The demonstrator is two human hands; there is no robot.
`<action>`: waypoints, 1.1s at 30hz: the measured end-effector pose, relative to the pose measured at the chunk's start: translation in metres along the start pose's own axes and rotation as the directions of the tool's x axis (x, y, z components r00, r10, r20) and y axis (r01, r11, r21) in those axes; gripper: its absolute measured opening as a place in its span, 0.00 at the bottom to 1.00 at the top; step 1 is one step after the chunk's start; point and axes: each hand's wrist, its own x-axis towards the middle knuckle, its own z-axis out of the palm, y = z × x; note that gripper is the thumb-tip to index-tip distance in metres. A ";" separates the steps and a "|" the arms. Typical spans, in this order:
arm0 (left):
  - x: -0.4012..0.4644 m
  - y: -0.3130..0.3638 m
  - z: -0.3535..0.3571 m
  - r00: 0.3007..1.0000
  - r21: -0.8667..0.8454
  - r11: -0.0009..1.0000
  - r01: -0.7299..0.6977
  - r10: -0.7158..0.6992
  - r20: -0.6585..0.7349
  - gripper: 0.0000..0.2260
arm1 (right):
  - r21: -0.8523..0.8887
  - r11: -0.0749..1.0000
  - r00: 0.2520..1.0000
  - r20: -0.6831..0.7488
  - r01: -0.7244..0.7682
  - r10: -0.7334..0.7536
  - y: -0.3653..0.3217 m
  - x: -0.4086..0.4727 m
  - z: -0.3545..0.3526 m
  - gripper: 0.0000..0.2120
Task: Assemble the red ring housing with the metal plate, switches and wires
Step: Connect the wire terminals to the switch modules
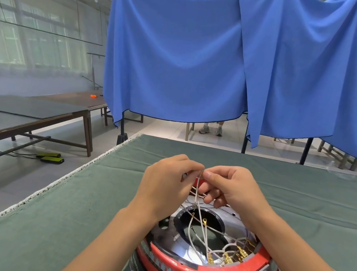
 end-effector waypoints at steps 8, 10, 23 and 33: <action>0.000 -0.003 0.001 0.999 0.004 0.999 -0.034 0.034 0.015 0.05 | -0.012 1.000 1.000 0.018 -0.012 0.012 0.000 0.000 -0.001 0.08; 0.000 -0.004 0.001 0.999 -0.026 0.999 -0.033 0.033 0.014 0.05 | -0.014 1.000 1.000 0.019 -0.021 0.022 0.000 -0.001 -0.001 0.08; 0.001 -0.007 0.001 0.998 -0.142 0.988 0.061 -0.057 0.032 0.05 | -0.007 1.000 1.000 0.024 0.017 -0.017 -0.003 -0.003 -0.001 0.08; 0.001 -0.008 -0.002 0.982 -0.278 0.941 0.191 -0.181 0.060 0.03 | -0.203 0.971 0.992 -0.002 0.125 -0.128 -0.002 -0.005 0.003 0.06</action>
